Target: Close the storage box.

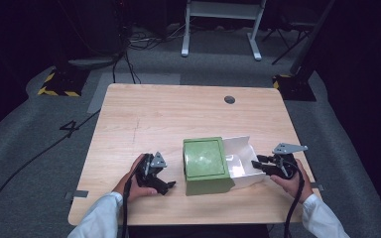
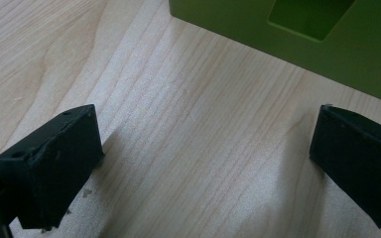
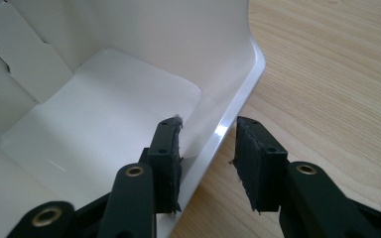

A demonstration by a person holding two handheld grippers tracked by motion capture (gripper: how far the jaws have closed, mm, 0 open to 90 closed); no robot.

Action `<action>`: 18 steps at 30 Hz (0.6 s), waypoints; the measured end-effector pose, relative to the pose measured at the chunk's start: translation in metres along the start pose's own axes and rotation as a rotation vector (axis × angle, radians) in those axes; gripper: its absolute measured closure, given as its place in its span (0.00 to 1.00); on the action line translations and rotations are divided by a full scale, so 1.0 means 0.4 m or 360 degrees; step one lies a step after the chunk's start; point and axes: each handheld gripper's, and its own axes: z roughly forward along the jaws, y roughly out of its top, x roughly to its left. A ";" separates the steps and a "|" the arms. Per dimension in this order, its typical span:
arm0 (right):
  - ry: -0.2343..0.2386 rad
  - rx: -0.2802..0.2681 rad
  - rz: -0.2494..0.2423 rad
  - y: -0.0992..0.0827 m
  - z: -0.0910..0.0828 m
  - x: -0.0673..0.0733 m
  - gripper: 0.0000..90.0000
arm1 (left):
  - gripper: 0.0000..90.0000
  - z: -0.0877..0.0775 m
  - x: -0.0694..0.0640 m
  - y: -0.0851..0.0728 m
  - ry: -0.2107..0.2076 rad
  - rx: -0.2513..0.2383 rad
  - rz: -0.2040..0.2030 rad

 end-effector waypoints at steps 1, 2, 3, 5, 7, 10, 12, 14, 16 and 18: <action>0.0002 0.0002 -0.0004 0.001 0.002 0.001 0.70 | 0.00 0.000 0.000 0.000 0.0000 0.0000 0.0000; 0.0006 0.0008 -0.0012 0.004 0.006 0.005 0.69 | 0.00 0.000 0.000 0.000 0.0000 -0.0001 0.0002; 0.0008 0.0015 -0.0020 0.008 0.011 0.010 0.69 | 0.00 0.000 0.000 0.000 0.0000 -0.0001 0.0002; 0.0007 0.0016 -0.0027 0.009 0.013 0.012 0.69 | 0.00 0.000 0.000 0.000 0.0000 0.0000 0.0000; -0.0001 0.0035 -0.0048 0.013 0.021 0.019 0.67 | 0.00 0.000 0.000 0.000 0.0000 0.0000 0.0000; -0.0011 0.0037 -0.0049 0.018 0.024 0.023 0.67 | 0.00 0.001 -0.001 0.000 0.0002 -0.0002 -0.0004; -0.0014 0.0037 -0.0045 0.019 0.025 0.024 0.67 | 0.00 0.001 -0.001 0.001 0.0003 -0.0006 0.0000; -0.0022 0.0041 -0.0049 0.021 0.027 0.025 0.66 | 0.00 0.002 -0.001 0.001 0.0003 -0.0004 0.0001; -0.0027 0.0042 -0.0041 0.022 0.028 0.026 0.65 | 0.00 0.002 -0.001 0.001 0.0003 -0.0004 0.0001; -0.0038 0.0057 -0.0035 0.023 0.032 0.029 0.64 | 0.00 0.002 -0.001 0.002 0.0003 -0.0004 0.0001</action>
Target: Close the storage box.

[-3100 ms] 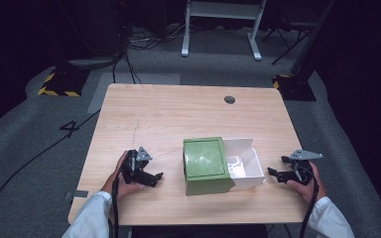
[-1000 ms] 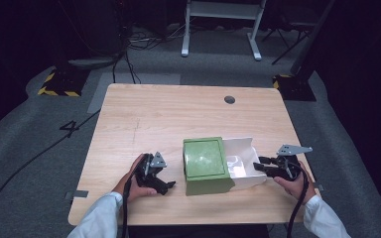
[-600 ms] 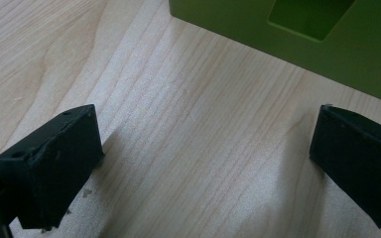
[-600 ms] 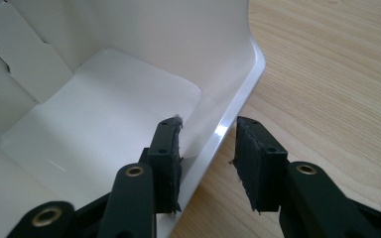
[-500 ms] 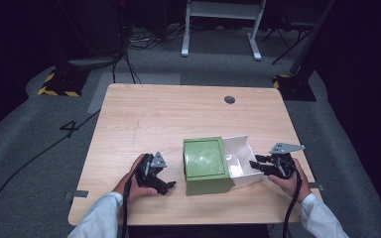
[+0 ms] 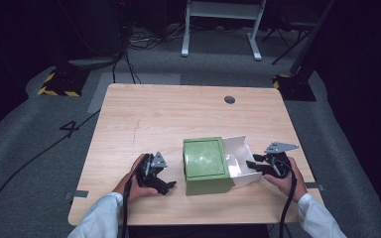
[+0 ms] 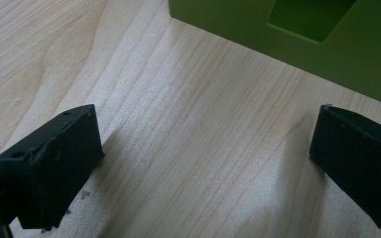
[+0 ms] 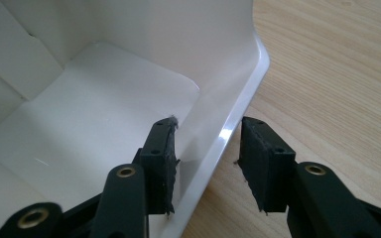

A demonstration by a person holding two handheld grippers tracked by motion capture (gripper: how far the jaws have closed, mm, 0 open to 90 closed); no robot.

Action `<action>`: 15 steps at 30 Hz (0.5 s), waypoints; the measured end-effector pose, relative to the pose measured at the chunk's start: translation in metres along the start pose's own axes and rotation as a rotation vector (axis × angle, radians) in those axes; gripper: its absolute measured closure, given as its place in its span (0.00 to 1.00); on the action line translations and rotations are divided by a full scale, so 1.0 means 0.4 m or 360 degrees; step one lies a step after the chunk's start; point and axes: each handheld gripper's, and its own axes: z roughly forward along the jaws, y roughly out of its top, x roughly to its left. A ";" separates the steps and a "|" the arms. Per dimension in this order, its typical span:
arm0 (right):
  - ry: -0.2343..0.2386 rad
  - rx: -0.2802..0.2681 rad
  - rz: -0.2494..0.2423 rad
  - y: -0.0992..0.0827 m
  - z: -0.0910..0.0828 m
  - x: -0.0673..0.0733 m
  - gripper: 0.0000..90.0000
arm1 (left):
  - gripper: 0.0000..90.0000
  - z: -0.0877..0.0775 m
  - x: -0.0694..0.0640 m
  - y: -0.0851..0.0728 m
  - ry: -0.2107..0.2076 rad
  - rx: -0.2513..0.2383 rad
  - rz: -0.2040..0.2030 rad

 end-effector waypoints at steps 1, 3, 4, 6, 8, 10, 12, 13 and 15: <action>-0.0005 0.0007 -0.0006 0.000 0.002 0.002 0.64 | 0.00 0.000 0.000 0.000 0.0000 0.0000 0.0000; -0.0005 0.0014 -0.0008 -0.001 0.002 0.004 0.63 | 0.00 0.000 0.000 0.000 0.0000 0.0000 0.0000; -0.0004 0.0022 -0.0026 -0.003 0.002 0.006 0.62 | 0.00 0.000 0.000 0.000 0.0001 0.0000 0.0000; 0.0000 0.0020 -0.0023 -0.003 0.002 0.007 0.61 | 0.00 0.000 -0.001 0.000 0.0002 0.0001 -0.0002; 0.0003 0.0015 -0.0016 -0.002 0.000 0.010 0.60 | 0.00 0.000 -0.001 0.000 0.0003 0.0001 -0.0003; 0.0007 0.0014 -0.0010 -0.002 0.000 0.011 0.58 | 0.00 0.001 -0.002 0.001 0.0004 -0.0001 -0.0007; -0.0003 0.0017 -0.0022 0.001 0.001 0.019 0.56 | 0.00 0.001 -0.002 0.001 0.0005 -0.0001 -0.0008; -0.0008 0.0020 -0.0028 0.003 0.002 0.022 0.55 | 0.00 0.001 -0.002 0.001 0.0005 -0.0001 -0.0007; 0.0003 0.0019 -0.0028 0.008 0.007 0.032 0.53 | 0.00 0.001 -0.002 0.001 0.0006 -0.0001 -0.0008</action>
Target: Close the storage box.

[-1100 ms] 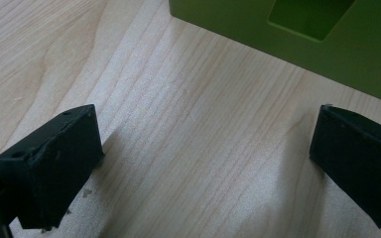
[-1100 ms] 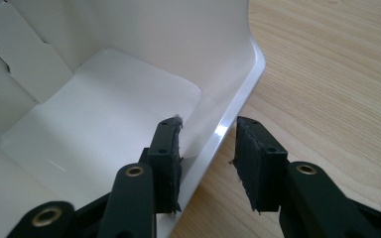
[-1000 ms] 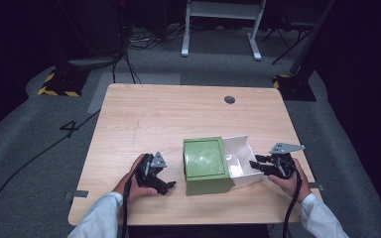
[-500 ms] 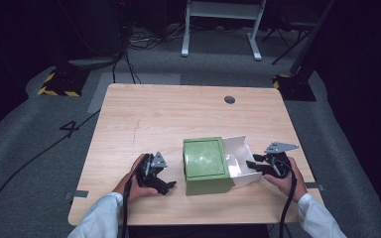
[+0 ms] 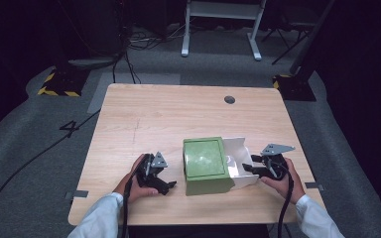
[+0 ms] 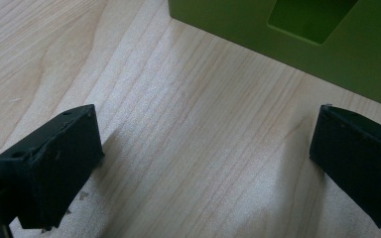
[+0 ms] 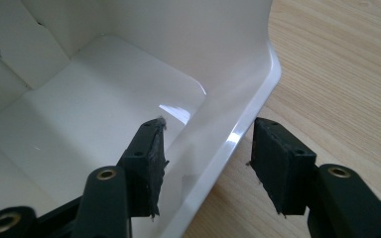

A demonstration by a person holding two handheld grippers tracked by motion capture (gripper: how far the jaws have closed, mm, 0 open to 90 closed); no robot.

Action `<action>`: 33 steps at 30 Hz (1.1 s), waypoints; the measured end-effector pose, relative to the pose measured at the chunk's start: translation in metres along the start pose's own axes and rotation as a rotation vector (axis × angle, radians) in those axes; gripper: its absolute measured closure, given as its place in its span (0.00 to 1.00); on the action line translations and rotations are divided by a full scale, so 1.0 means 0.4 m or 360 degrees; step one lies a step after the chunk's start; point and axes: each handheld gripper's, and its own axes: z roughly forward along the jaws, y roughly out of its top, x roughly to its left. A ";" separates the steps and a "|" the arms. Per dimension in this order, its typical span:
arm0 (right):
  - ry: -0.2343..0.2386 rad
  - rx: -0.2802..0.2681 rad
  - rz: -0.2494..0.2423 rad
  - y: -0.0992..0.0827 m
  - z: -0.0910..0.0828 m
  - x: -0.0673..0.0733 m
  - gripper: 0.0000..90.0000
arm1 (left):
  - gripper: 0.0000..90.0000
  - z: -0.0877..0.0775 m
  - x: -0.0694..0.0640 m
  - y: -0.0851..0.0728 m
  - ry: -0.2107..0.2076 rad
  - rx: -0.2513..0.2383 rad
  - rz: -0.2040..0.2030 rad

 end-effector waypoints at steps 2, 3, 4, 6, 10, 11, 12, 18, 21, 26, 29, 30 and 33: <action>0.0001 0.0000 -0.0002 0.003 0.005 0.003 0.53 | 0.00 0.000 0.000 0.000 0.0000 0.0000 0.0000; 0.0007 0.0001 0.0005 0.004 0.007 0.004 0.53 | 0.00 0.000 0.000 0.000 0.0000 0.0002 -0.0001; 0.0012 -0.0001 0.0004 0.005 0.009 0.005 0.53 | 0.00 0.000 0.000 0.000 0.0000 0.0002 -0.0001; 0.0002 0.0007 -0.0003 0.007 0.013 0.008 0.53 | 0.00 0.000 0.000 0.000 0.0000 0.0000 -0.0001; -0.0007 0.0010 -0.0008 0.012 0.018 0.016 0.52 | 0.00 0.000 -0.001 0.000 0.0000 0.0001 -0.0002; -0.0008 0.0010 -0.0010 0.015 0.022 0.021 0.51 | 0.00 0.000 0.000 0.000 0.0000 0.0000 -0.0001; -0.0008 0.0010 -0.0010 0.015 0.022 0.021 0.51 | 0.00 0.000 0.000 0.000 0.0000 0.0000 -0.0001; -0.0001 0.0025 -0.0032 0.028 0.039 0.040 0.48 | 0.00 0.000 -0.001 0.000 0.0000 0.0001 -0.0002; -0.0009 0.0024 -0.0034 0.039 0.048 0.048 0.48 | 0.00 0.000 0.000 0.000 0.0000 0.0001 -0.0001; 0.0001 0.0020 -0.0051 0.051 0.057 0.057 0.46 | 0.00 0.000 -0.001 0.000 0.0000 0.0001 -0.0002; 0.0003 0.0031 -0.0068 0.060 0.067 0.069 0.42 | 0.00 0.000 0.000 0.000 0.0000 0.0000 -0.0001; 0.0009 0.0033 -0.0073 0.062 0.069 0.072 0.41 | 0.00 0.000 0.000 0.000 0.0000 0.0002 -0.0002; 0.0021 0.0028 -0.0093 0.070 0.074 0.085 0.39 | 0.00 0.000 0.000 0.000 0.0000 0.0001 -0.0002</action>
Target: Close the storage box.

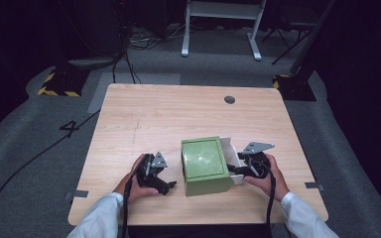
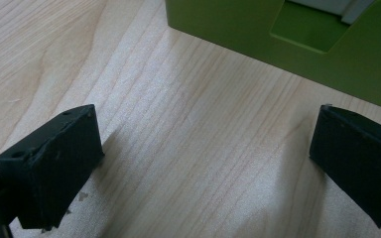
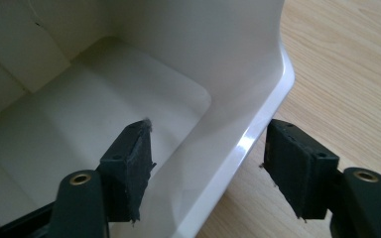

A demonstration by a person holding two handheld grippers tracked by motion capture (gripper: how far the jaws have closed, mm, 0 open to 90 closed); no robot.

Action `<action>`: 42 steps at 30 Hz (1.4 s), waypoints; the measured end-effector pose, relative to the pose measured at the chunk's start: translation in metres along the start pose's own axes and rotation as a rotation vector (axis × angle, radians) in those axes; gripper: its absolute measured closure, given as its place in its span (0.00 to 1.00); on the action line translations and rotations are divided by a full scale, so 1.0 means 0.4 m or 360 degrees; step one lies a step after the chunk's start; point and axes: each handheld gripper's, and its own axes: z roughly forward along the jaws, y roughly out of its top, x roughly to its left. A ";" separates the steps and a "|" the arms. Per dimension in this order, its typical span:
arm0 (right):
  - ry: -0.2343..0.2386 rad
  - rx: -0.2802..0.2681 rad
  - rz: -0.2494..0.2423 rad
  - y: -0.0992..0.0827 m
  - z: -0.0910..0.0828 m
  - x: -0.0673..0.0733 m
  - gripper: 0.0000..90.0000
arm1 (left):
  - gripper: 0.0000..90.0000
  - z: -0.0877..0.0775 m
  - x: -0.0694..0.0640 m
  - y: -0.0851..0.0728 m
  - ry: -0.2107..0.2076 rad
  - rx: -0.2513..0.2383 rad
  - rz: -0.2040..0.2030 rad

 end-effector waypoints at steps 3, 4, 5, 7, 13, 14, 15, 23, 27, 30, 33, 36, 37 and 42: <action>-0.0004 -0.0001 -0.0029 0.008 0.005 0.013 0.38 | 0.00 0.000 0.000 0.000 -0.0001 0.0000 -0.0001; -0.0004 -0.0001 -0.0029 0.008 0.005 0.013 0.38 | 0.00 0.000 0.000 0.000 -0.0001 0.0001 0.0000; 0.0004 -0.0002 -0.0033 0.008 0.006 0.016 0.38 | 0.00 0.000 0.000 0.000 -0.0001 0.0000 -0.0001; 0.0019 -0.0001 -0.0031 0.009 0.011 0.023 0.37 | 0.00 0.000 0.000 0.000 -0.0001 0.0001 0.0001; 0.0023 -0.0015 -0.0029 0.009 0.014 0.031 0.37 | 0.00 0.000 0.000 0.001 0.0000 0.0002 0.0002; 0.0023 -0.0015 -0.0028 0.009 0.014 0.032 0.37 | 0.00 0.000 0.000 0.001 0.0000 0.0002 0.0003; 0.0023 -0.0015 -0.0028 0.009 0.014 0.032 0.37 | 0.00 0.000 0.000 0.001 0.0000 0.0002 0.0003; 0.0029 -0.0017 -0.0076 0.022 0.027 0.045 0.35 | 0.00 0.001 0.000 0.001 -0.0004 0.0002 0.0006; 0.0020 -0.0019 -0.0077 0.022 0.027 0.047 0.35 | 0.00 0.001 0.001 0.001 -0.0003 0.0000 0.0009; 0.0005 -0.0019 -0.0086 0.027 0.031 0.056 0.35 | 0.00 0.001 0.000 0.001 -0.0004 0.0002 0.0007; 0.0006 -0.0020 -0.0091 0.027 0.032 0.057 0.35 | 0.00 0.001 0.001 0.001 -0.0003 0.0001 0.0010; 0.0026 -0.0026 -0.0083 0.026 0.032 0.053 0.35 | 0.00 0.001 0.001 0.001 -0.0003 0.0000 0.0008; 0.0029 -0.0026 -0.0089 0.026 0.032 0.053 0.35 | 0.00 0.001 0.001 0.001 -0.0003 0.0000 0.0008; 0.0080 -0.0031 -0.0080 0.024 0.025 0.041 0.39 | 0.00 0.001 0.001 0.001 -0.0003 0.0000 0.0009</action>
